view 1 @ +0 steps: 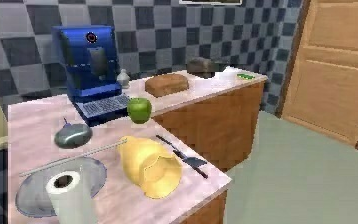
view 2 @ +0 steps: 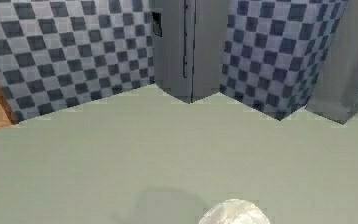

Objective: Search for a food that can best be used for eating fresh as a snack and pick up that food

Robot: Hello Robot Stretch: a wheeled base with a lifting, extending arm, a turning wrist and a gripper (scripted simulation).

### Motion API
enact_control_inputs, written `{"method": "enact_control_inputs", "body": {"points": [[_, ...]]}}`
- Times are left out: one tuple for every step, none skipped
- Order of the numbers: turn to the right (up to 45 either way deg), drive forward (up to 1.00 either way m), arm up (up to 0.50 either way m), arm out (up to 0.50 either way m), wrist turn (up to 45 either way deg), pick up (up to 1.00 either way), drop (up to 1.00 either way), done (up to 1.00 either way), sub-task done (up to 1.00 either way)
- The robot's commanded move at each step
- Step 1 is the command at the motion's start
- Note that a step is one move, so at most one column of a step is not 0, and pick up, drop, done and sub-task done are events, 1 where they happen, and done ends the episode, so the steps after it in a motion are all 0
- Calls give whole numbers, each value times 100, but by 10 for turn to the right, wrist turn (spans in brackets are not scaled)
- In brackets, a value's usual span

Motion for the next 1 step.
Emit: {"method": "enact_control_inputs", "body": {"points": [[450, 0, 0, 0, 0, 0, 0, 0, 0]]}}
